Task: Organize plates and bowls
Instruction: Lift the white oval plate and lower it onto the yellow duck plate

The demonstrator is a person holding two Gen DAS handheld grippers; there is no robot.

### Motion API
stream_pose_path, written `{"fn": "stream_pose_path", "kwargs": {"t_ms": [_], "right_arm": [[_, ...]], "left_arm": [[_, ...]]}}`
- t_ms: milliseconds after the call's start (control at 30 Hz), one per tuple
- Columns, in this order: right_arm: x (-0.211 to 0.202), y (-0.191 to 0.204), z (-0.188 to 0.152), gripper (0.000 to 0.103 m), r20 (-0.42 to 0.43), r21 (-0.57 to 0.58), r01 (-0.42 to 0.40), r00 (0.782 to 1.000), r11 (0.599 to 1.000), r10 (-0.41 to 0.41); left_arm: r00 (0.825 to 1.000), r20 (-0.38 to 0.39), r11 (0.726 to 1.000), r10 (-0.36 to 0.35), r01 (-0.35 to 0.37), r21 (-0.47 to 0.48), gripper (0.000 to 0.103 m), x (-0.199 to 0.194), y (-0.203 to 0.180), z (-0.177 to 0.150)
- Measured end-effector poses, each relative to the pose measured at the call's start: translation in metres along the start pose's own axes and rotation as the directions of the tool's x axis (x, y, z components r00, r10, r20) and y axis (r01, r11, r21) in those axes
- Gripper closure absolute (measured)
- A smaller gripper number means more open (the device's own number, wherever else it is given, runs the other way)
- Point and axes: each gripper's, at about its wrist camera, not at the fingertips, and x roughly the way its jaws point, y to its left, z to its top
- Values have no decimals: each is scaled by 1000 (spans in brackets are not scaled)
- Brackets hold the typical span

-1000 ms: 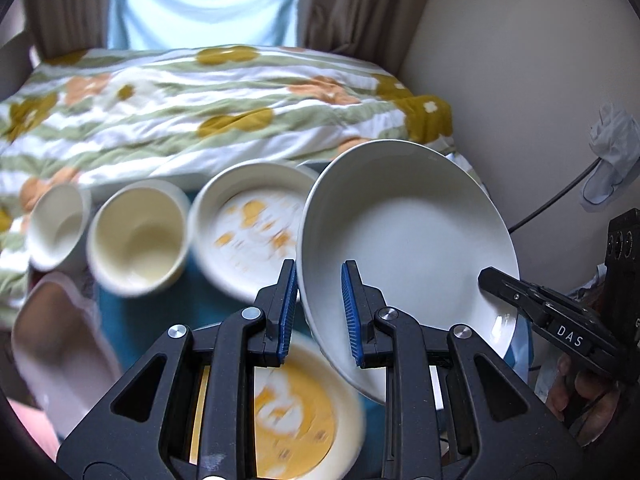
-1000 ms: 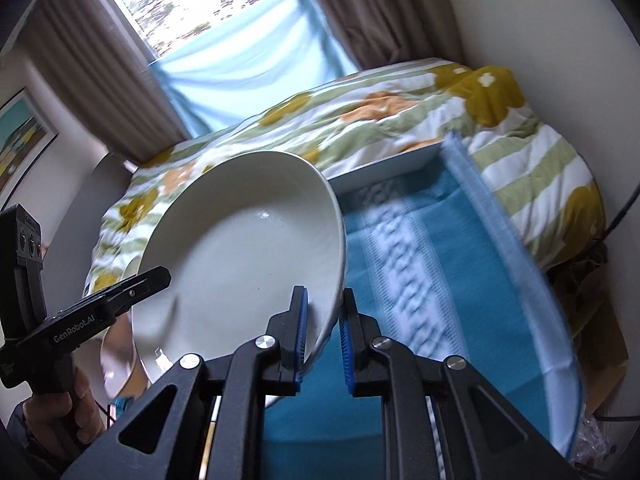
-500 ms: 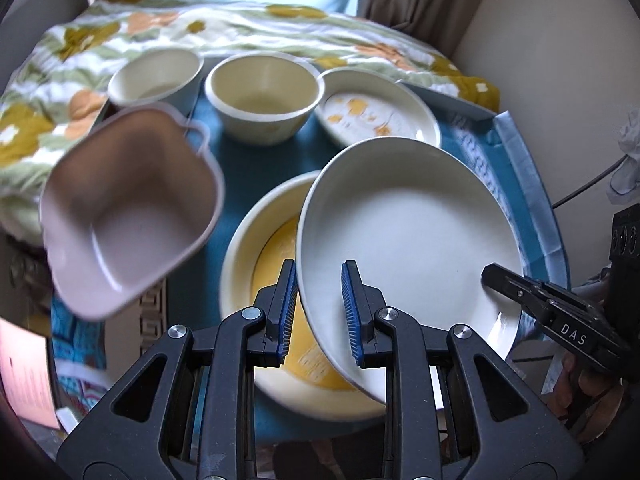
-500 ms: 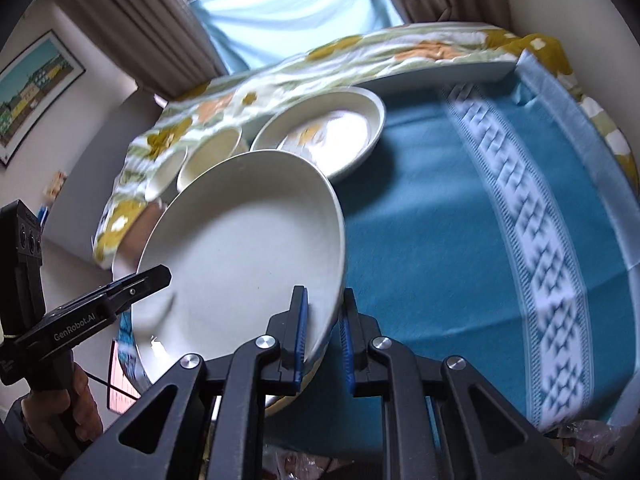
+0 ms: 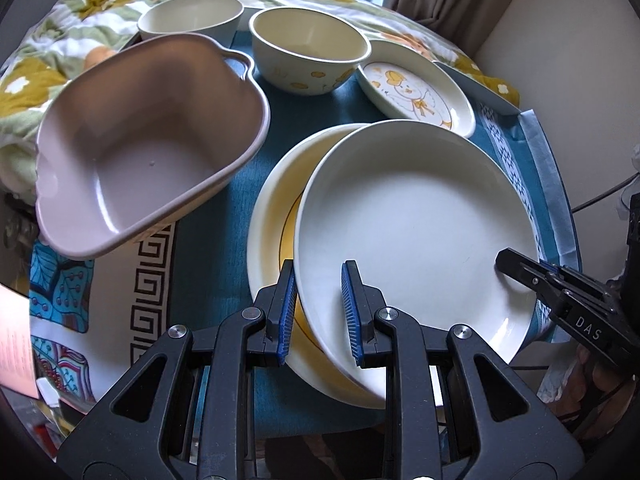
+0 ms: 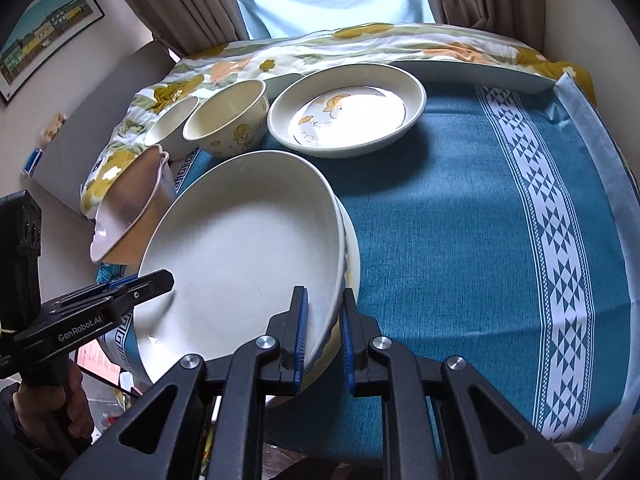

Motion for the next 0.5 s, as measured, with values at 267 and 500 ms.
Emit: {"fn": "stream_pose_path", "kwargs": {"t_ms": [267, 500], "right_arm": [[4, -1, 2, 89, -13, -11, 14, 1000, 1000, -15], [6, -2, 5, 89, -13, -24, 21, 1000, 999, -22]], "left_arm": [[999, -14, 999, 33, -32, 42, 83, 11, -11, 5], [994, -14, 988, 106, -103, 112, 83, 17, -27, 5]]}}
